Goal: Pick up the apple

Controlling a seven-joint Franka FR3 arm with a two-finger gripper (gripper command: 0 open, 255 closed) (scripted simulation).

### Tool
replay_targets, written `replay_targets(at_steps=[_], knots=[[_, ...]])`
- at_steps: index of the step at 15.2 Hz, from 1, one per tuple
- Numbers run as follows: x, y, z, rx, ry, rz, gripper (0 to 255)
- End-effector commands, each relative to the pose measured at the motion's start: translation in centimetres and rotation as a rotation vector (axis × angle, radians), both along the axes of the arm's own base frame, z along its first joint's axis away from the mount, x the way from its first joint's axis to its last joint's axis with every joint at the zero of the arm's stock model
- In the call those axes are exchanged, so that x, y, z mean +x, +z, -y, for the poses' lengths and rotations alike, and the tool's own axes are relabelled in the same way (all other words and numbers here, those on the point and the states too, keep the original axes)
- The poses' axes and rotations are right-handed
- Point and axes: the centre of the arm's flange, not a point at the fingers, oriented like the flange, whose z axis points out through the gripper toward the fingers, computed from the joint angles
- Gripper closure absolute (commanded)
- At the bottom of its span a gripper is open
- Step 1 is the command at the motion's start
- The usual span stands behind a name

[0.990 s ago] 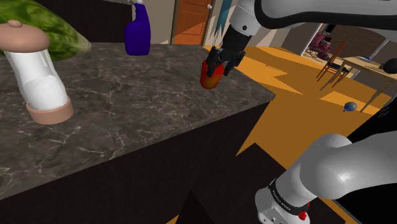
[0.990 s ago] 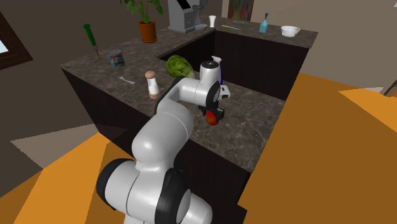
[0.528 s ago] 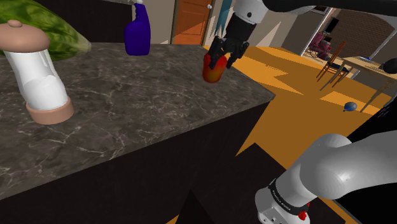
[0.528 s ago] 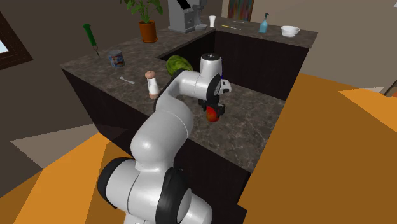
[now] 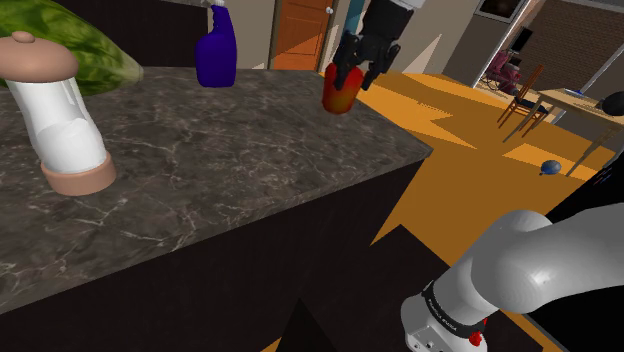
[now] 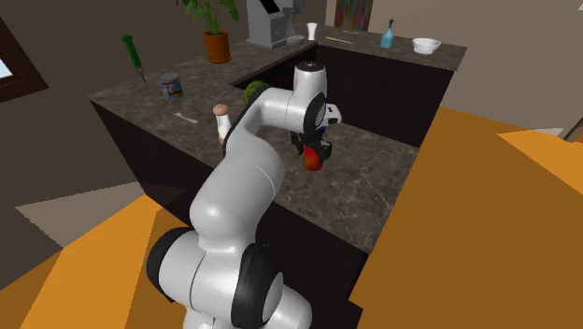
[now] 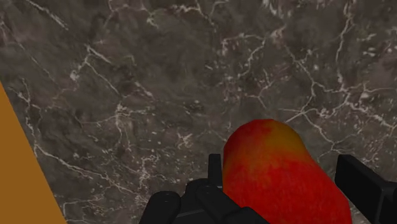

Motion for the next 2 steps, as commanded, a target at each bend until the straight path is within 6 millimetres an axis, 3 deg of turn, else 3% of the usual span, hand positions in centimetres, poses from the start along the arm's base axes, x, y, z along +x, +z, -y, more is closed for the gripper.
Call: replay_targets(at_steps=[1,2], knots=[[0.0,0.58,0.06,0.0,0.0,0.0,255],[0.0,0.58,0.05,0.0,0.0,0.0,255]])
